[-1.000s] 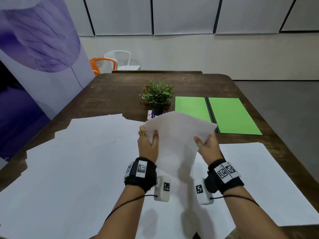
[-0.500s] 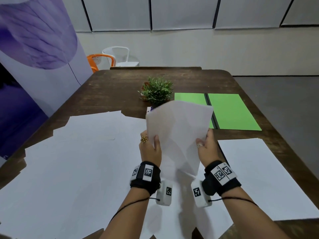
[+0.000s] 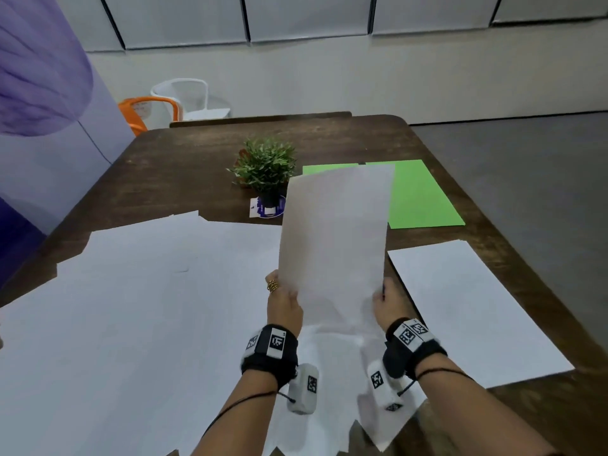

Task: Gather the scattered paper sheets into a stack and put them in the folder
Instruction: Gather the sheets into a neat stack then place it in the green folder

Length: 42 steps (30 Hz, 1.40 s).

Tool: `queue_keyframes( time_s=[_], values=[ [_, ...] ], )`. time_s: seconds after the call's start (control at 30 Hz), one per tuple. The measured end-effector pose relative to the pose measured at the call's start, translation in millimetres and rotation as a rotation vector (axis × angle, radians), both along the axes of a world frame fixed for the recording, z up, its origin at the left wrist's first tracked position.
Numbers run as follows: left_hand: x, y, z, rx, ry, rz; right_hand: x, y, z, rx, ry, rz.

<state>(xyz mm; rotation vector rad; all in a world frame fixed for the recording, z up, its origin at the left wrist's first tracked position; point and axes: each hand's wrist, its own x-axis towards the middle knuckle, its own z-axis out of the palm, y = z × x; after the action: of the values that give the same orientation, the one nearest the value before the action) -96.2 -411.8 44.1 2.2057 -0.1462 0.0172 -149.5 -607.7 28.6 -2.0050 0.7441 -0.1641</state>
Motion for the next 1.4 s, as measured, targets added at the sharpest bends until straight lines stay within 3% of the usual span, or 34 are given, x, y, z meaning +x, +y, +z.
queue_keyframes(
  time_s=[0.1,0.2,0.3,0.47,0.7,0.8,0.93,1.03,1.1,1.17,1.2,1.3,1.4],
  values=[
    [-7,-46,18,-0.070,0.025,-0.086,-14,-36,16,-0.054,-0.073,-0.178],
    [-18,-103,19,-0.024,0.289,-0.199,-35,-83,25,-0.165,-0.076,-0.298],
    [-34,-154,16,0.057,0.432,-0.391,-62,-140,19,-0.272,0.059,-0.376],
    [-58,-215,-3,0.191,0.514,-0.543,-101,-211,1,-0.428,0.367,-0.361],
    [-85,-239,-38,0.348,0.524,-0.666,-129,-234,-26,-0.414,0.510,-0.275],
    [-85,-224,-36,0.276,0.441,-0.624,-127,-226,-25,-0.533,0.469,-0.246],
    [-71,-161,-25,0.258,0.162,-0.569,-108,-190,-16,-0.520,0.190,-0.140],
    [-52,-77,-31,0.443,0.105,-0.458,-88,-141,-18,-0.434,0.066,0.104],
    [-43,-20,-40,0.673,0.151,-0.414,-76,-99,-23,-0.337,0.031,0.303],
    [-40,25,-49,0.941,0.302,-0.382,-64,-59,-32,-0.255,0.117,0.485],
    [-41,42,-52,0.989,0.403,-0.354,-60,-41,-38,-0.260,0.213,0.559],
    [-53,72,-61,0.940,0.574,-0.322,-57,1,-53,-0.401,0.493,0.657],
    [-62,79,-65,0.910,0.526,-0.302,-60,28,-58,-0.375,0.485,0.662]
  ],
)
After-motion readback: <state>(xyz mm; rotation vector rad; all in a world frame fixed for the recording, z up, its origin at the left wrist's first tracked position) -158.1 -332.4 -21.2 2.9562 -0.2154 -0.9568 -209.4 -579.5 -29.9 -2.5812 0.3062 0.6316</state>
